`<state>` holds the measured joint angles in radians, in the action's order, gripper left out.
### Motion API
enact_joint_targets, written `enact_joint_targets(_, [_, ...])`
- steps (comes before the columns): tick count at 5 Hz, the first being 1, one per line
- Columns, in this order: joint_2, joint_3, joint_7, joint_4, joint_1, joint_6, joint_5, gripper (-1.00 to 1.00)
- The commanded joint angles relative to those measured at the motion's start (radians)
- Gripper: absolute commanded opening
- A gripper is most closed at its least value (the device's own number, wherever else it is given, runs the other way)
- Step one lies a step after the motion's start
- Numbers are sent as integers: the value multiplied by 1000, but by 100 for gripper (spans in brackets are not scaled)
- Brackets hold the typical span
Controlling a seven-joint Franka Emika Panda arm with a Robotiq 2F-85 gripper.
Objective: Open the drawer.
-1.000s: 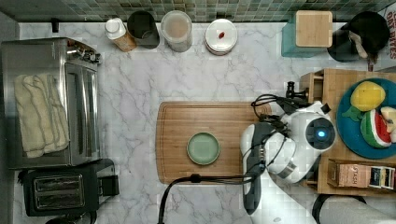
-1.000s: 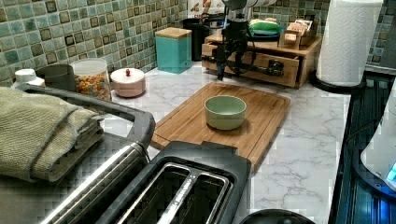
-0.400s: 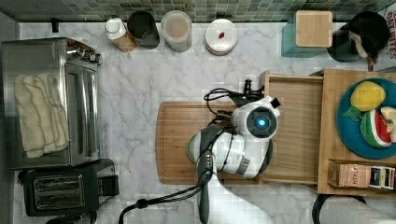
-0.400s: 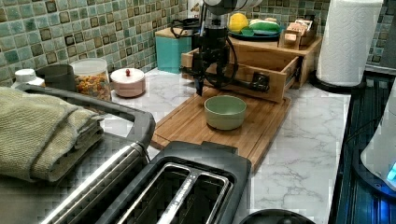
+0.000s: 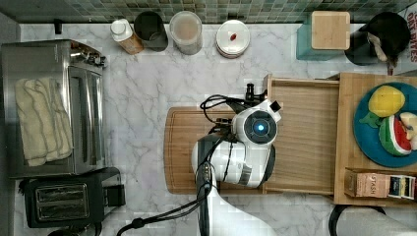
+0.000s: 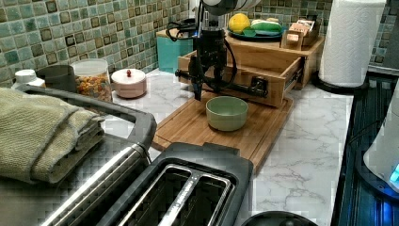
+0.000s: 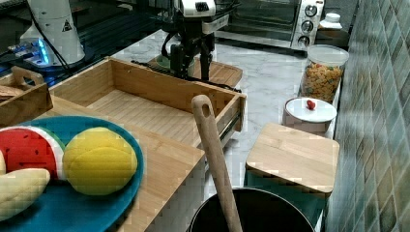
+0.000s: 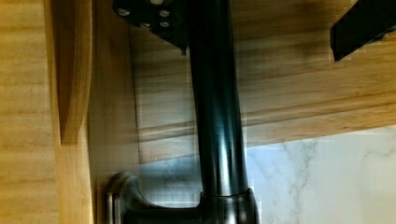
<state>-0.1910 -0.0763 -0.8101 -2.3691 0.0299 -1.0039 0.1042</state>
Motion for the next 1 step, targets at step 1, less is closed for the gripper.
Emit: enact_joint_targets(1, [119, 102, 37, -42, -89, 41, 49, 100])
